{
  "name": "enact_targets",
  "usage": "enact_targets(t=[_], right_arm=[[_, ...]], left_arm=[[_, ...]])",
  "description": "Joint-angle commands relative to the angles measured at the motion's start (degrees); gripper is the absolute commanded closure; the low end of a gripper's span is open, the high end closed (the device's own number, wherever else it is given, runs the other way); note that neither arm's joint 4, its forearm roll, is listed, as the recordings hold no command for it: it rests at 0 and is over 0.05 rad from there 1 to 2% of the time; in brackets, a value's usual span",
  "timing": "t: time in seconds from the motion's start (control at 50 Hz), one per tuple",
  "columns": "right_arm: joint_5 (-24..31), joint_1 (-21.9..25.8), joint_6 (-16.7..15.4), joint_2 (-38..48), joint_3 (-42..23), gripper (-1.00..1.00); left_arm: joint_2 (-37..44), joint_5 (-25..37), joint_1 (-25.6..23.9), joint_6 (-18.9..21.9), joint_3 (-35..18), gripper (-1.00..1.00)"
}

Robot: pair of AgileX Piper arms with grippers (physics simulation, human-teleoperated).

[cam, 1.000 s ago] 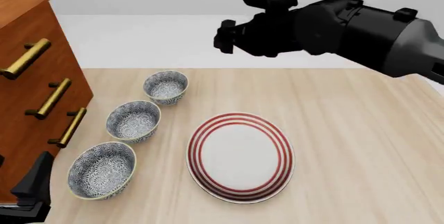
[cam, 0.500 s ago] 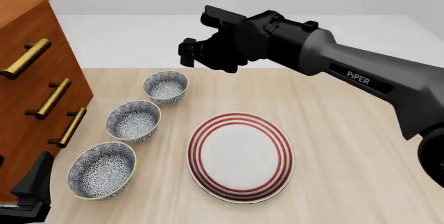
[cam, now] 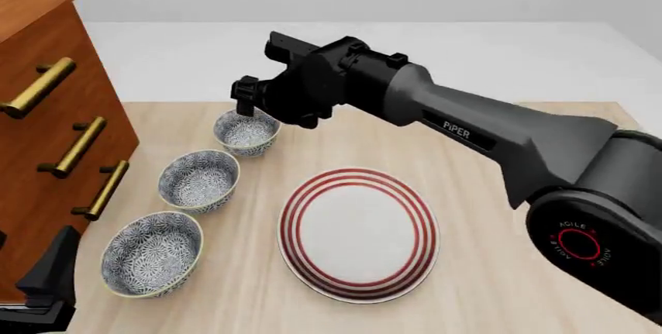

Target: Pick up the bowl and put it in the middle on the plate.

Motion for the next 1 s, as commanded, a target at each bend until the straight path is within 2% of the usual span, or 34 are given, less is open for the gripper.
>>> enact_targets(t=[0.02, 0.2, 0.72, 1.0], right_arm=[[1.7, 0.8, 2.4, 5.1, -5.5, -1.00], [3.0, 0.2, 4.4, 9.8, -10.0, -1.00], [8.6, 0.9, 5.3, 22.2, -24.3, -1.00], [6.8, 2.0, 6.4, 23.9, -22.7, -1.00]], left_arm=[[0.0, 0.0, 0.0, 0.0, 0.0, -1.00], [0.0, 0.0, 0.0, 0.0, 0.0, -1.00], [0.0, 0.0, 0.0, 0.0, 0.0, -1.00], [0.0, 0.0, 0.0, 0.0, 0.0, -1.00]])
